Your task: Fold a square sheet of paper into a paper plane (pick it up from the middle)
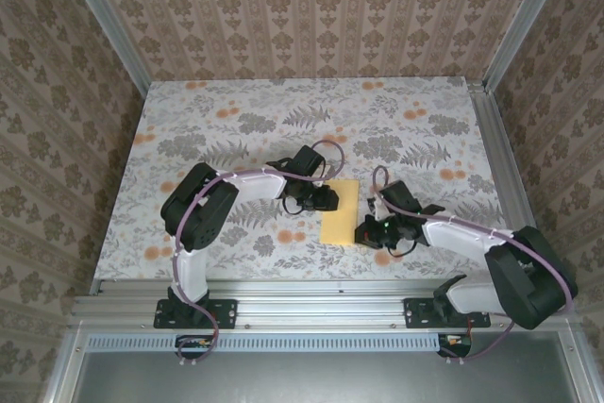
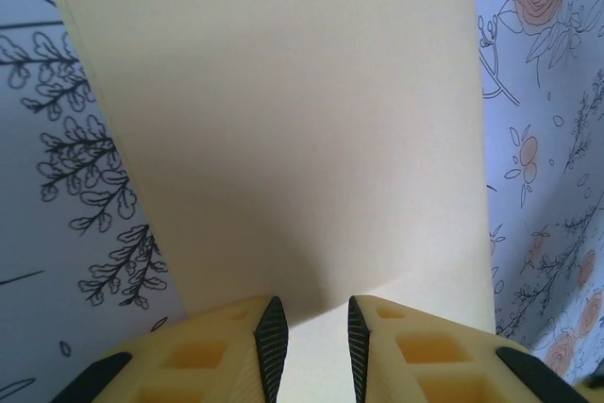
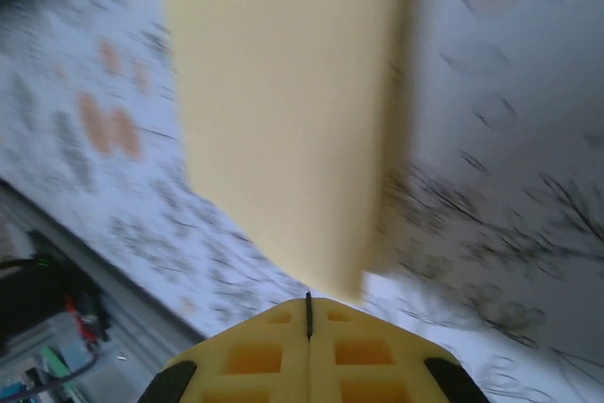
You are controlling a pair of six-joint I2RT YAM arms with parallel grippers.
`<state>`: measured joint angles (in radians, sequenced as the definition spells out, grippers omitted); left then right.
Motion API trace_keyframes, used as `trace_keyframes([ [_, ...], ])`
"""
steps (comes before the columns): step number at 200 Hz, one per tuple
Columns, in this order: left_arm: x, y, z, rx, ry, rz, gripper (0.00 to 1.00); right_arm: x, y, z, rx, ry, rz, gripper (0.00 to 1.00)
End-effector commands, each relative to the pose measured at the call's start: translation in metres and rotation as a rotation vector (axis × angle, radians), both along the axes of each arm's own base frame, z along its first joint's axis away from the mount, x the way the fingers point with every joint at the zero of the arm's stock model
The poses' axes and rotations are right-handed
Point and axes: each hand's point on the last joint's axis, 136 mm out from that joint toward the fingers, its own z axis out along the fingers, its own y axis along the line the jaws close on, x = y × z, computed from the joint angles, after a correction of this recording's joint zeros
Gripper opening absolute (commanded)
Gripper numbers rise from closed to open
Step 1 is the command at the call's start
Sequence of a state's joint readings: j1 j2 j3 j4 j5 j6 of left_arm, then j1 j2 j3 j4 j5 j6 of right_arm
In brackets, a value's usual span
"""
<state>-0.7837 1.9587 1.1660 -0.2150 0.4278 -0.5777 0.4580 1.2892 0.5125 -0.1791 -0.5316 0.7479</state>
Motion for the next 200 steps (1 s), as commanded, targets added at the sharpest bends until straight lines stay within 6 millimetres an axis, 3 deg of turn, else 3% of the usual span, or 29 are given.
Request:
trace_keyframes([
  [1,-0.025,0.060,-0.050,0.266,0.116,0.029,0.30,0.035,0.002,0.028,0.056,-0.072,-0.087,0.01],
  [52,-0.024,0.056,-0.043,0.255,0.103,0.030,0.30,0.082,0.006,0.014,0.041,-0.117,-0.136,0.00],
  [85,-0.023,0.054,-0.040,0.254,0.095,0.024,0.30,0.102,0.010,-0.002,0.013,-0.118,-0.127,0.00],
  [139,-0.022,0.059,-0.037,0.282,0.051,0.002,0.30,0.130,-0.001,-0.017,-0.030,-0.137,-0.139,0.00],
  [200,-0.026,0.067,-0.045,0.304,0.048,-0.011,0.30,0.156,-0.032,-0.027,-0.069,-0.143,-0.202,0.00],
])
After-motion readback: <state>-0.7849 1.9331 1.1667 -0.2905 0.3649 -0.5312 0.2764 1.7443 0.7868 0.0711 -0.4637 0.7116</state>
